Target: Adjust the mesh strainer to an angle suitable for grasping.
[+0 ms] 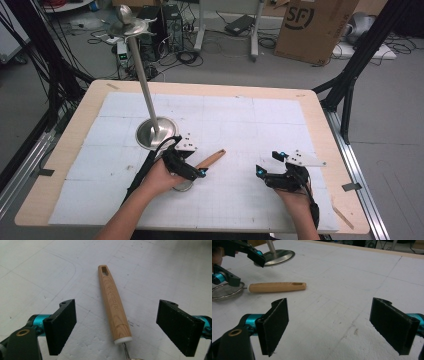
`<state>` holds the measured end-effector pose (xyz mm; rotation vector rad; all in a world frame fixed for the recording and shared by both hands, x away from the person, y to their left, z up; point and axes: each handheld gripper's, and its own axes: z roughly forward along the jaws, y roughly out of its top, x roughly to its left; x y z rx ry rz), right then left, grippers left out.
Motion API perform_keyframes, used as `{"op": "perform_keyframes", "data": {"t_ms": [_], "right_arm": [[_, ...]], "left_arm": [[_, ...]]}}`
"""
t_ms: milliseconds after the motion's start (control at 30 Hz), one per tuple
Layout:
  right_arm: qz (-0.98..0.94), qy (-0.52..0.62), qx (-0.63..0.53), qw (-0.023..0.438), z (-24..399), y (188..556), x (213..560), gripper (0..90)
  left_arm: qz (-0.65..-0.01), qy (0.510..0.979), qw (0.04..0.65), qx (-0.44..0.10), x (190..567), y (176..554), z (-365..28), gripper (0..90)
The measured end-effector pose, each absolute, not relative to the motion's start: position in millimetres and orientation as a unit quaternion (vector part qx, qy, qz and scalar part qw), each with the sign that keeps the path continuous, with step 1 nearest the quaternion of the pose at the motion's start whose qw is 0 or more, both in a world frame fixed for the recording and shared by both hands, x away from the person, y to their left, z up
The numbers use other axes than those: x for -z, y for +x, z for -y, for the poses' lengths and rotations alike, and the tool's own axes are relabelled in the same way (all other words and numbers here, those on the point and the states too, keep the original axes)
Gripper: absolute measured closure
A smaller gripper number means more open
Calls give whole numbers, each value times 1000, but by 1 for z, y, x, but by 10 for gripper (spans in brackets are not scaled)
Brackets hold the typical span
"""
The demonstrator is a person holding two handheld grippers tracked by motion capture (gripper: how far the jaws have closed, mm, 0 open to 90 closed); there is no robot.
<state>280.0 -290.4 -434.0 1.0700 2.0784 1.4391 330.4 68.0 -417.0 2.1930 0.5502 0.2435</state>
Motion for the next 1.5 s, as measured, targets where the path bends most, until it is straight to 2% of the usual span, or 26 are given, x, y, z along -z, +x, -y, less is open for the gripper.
{"op": "perform_keyframes", "data": {"t_ms": [367,567,800,833,1067,1300,1500], "right_arm": [[-742,383,-514,196,292,280,434,146],[-744,383,-512,197,291,281,435,146],[-745,383,-511,195,291,281,435,146],[-745,383,-511,195,291,281,435,146],[-745,386,-508,193,290,281,436,146],[-745,388,-508,190,291,282,437,146],[-745,389,-507,190,291,282,437,146]], "left_arm": [[-222,888,394,-81,423,337,-62,236],[-217,900,371,-71,426,336,-60,360],[-223,910,344,-69,428,337,-62,426],[-221,911,341,-68,428,337,-62,458],[-218,917,326,-66,430,336,-61,511],[-202,927,310,-63,426,336,-59,611],[-205,930,298,-61,424,335,-58,632]]}}
